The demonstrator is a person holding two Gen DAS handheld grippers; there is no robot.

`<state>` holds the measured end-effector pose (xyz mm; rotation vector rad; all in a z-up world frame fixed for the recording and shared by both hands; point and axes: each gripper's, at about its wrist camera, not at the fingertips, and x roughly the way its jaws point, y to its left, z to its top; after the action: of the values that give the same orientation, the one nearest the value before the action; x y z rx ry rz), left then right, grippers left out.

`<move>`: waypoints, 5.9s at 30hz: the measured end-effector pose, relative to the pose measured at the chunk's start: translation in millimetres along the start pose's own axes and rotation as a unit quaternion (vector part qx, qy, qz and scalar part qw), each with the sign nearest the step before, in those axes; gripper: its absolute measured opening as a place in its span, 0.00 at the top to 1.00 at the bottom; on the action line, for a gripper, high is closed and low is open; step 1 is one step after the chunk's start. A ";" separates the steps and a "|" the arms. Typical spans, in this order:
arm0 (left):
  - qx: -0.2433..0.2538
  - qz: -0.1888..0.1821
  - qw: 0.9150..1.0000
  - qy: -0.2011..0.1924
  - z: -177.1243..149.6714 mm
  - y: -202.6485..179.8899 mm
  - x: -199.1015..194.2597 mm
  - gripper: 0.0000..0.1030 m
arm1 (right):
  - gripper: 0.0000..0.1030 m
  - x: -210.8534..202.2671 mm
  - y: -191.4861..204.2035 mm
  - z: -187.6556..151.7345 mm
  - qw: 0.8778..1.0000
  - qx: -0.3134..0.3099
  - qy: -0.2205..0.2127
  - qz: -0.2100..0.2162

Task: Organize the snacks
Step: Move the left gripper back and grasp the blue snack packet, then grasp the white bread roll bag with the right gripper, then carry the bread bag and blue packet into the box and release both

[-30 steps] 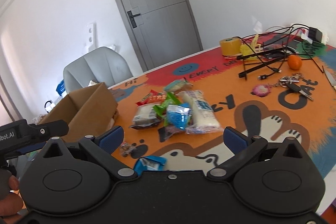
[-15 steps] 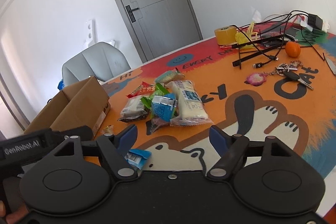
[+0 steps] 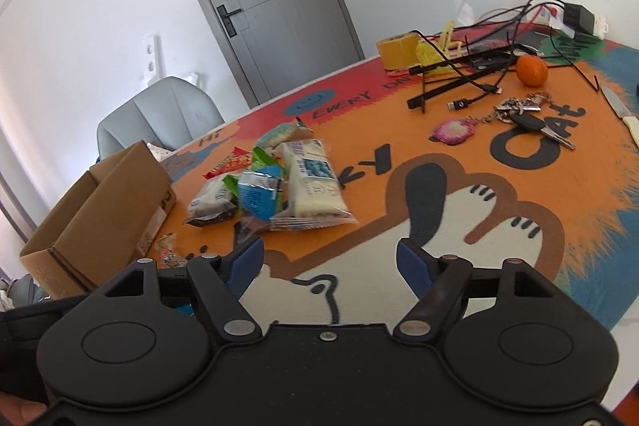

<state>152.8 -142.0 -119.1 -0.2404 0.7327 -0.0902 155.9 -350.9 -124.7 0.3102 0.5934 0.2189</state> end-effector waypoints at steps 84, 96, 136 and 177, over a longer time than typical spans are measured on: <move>-0.037 -0.007 0.995 -0.093 36.1 34.0 -51.0 0.75 | 0.45 28.5 35.1 18.2 1.000 -0.014 0.001 0.002; -0.045 -0.005 0.997 -0.068 37.2 40.6 -20.8 0.75 | 0.46 63.2 51.8 4.9 0.998 -0.056 0.029 -0.011; -0.069 0.004 0.982 -0.177 67.7 98.7 -106.6 0.75 | 0.70 15.8 150.1 32.4 0.991 -0.078 -0.037 0.099; -0.140 0.042 0.975 -0.168 78.9 185.3 -87.9 0.37 | 0.40 69.7 225.3 29.1 0.988 -0.109 -0.034 0.106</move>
<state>140.2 66.7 -51.3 -0.4810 0.4141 0.1335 203.5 -127.5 -59.4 0.1675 0.4629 0.4738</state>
